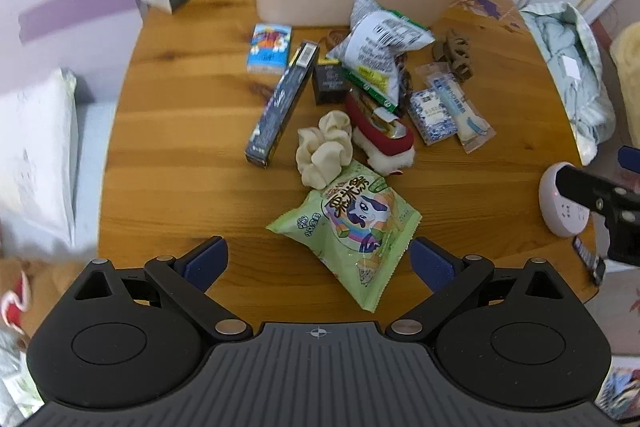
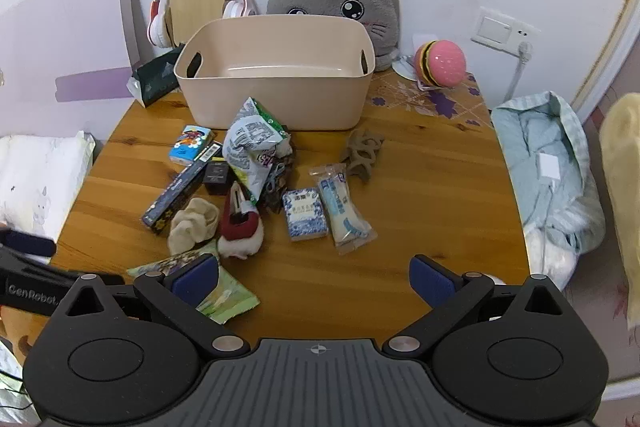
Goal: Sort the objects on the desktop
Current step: 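Grasp the green snack bag with the left tool while the right grasps the wrapped bread roll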
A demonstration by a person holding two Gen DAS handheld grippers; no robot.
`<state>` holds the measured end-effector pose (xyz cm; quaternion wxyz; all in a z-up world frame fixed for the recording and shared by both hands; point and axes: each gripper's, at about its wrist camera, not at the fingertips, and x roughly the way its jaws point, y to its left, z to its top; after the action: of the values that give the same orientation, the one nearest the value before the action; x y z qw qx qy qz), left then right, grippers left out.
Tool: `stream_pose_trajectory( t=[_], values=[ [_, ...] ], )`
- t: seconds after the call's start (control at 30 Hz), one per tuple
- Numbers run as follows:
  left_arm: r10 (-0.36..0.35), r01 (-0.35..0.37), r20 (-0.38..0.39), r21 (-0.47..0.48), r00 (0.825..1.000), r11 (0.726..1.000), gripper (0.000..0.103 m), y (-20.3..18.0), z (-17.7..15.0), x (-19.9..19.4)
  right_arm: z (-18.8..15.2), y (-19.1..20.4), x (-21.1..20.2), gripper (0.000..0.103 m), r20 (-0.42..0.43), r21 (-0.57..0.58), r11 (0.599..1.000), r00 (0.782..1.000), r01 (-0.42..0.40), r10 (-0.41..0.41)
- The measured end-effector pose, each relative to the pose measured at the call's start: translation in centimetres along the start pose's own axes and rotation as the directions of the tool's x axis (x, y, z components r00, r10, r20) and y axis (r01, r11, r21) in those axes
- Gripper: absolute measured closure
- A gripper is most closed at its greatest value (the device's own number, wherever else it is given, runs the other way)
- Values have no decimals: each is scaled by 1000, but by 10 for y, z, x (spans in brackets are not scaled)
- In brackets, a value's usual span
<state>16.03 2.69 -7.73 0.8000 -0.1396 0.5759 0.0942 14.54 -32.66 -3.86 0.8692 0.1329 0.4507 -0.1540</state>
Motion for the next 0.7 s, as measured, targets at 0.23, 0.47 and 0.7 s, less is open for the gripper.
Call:
stream_pose_trajectory(
  t=[0.23,0.47,0.7],
  values=[
    [-25,19,-51,-111,998,994,3,-1,16,36,21,-14,47,0,-61,-62,998,998,13,-17],
    [-31,12,-95,-200,995,980,3,-9,24,68,35,-28,99,0,-122,-113,994,992,0,-14],
    [8,-41,-117,-287,993,957,3,-10,24,91,46,-54,142,0,-125,-69,998,992,15,-24]
  ],
)
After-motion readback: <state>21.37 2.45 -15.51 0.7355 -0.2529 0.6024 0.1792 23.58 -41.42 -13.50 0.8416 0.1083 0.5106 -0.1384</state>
